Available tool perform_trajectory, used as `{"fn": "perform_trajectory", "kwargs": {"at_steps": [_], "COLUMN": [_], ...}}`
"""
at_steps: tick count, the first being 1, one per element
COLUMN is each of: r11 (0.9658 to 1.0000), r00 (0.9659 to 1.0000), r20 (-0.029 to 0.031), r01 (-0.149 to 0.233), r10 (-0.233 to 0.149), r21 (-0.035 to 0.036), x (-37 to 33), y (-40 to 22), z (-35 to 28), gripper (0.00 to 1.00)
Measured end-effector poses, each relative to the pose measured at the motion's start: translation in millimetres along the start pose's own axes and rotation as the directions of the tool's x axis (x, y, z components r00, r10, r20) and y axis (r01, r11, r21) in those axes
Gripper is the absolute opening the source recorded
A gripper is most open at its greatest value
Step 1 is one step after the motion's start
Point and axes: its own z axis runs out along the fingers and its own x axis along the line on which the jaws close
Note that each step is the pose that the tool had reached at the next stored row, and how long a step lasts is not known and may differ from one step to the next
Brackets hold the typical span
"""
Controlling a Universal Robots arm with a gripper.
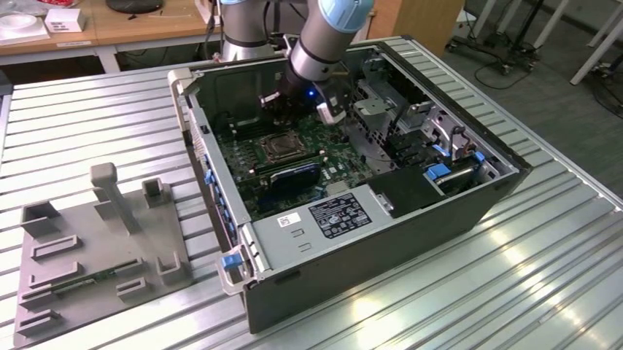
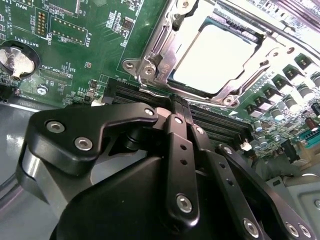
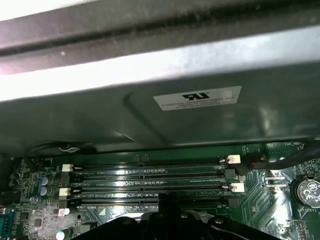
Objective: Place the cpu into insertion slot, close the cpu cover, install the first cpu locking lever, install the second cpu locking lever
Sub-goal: 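Install the first cpu locking lever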
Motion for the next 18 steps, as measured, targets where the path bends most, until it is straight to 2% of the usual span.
{"fn": "perform_trajectory", "kwargs": {"at_steps": [4,9,18], "r11": [1.0,1.0,1.0], "r00": [1.0,1.0,1.0], "r20": [0.0026,0.0029,0.0026], "r01": [0.001,0.001,0.001], "r10": [-0.001,-0.001,-0.001], "r21": [0.0,-0.0002,-0.0019], "x": [-0.4,-0.4,1.8], "y": [-0.6,-0.5,2.3], "z": [1.6,1.5,-8.3], "gripper": [0.11,0.11,0.11]}}
